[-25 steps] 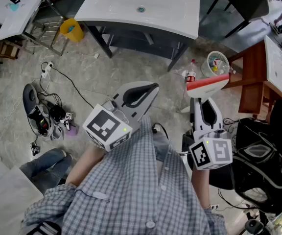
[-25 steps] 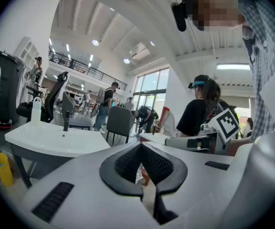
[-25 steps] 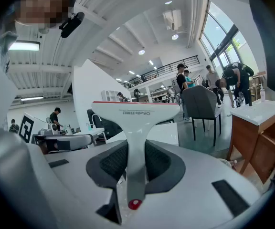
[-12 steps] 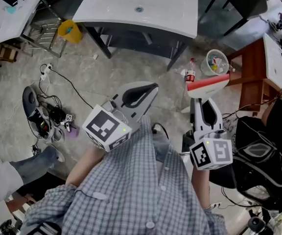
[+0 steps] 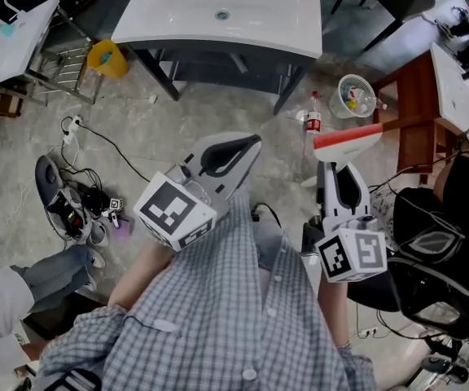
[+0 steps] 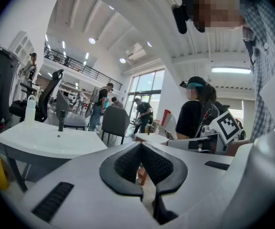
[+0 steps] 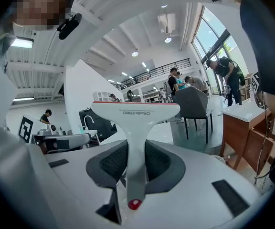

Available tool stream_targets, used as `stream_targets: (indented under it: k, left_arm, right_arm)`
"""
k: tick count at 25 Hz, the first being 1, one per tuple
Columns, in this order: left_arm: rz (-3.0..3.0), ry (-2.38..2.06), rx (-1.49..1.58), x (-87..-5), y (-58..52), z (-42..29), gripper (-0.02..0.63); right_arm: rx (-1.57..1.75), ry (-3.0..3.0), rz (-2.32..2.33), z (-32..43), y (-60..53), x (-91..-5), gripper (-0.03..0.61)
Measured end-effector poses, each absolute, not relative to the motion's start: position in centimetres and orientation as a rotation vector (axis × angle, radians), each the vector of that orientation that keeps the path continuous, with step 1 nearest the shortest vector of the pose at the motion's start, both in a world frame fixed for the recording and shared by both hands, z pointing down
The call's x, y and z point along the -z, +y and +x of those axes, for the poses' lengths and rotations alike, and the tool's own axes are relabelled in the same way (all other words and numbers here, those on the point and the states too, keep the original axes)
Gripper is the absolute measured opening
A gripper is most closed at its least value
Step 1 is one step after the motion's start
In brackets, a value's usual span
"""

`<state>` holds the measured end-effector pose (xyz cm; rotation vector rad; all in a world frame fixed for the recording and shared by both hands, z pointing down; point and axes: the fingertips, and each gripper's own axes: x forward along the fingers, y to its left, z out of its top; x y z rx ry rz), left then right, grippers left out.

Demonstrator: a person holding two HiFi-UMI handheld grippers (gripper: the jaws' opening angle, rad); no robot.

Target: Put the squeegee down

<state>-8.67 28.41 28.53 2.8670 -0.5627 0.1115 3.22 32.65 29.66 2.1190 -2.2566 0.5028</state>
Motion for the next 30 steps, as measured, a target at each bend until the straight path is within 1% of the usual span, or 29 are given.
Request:
stream_targets:
  k: [7,12,21,30]
  left_arm:
    - [2.883,-0.525,-0.111,-28.6,28.5,-10.1,0.006]
    - [2.884,-0.519,-0.108,-28.7,28.6,-11.1,0.006]
    - [2.885,-0.549,-0.086,-28.5,28.1,-12.3,0.006]
    - [2.87,-0.622,-0.072,-28.3,25.6,-11.8,0.006]
  right_arm:
    - [-0.569,-2.267,2.199,2.4,32.9,-29.6,0.083]
    - [-0.452,-2.246,2.168,1.3,33.1,-29.0,0.083]
    - [-0.453,-2.235,2.154,0.6,32.6,-29.0,0.083]
    - [-0.371,-2.25,2.086,1.5,29.6,-28.5,0.083]
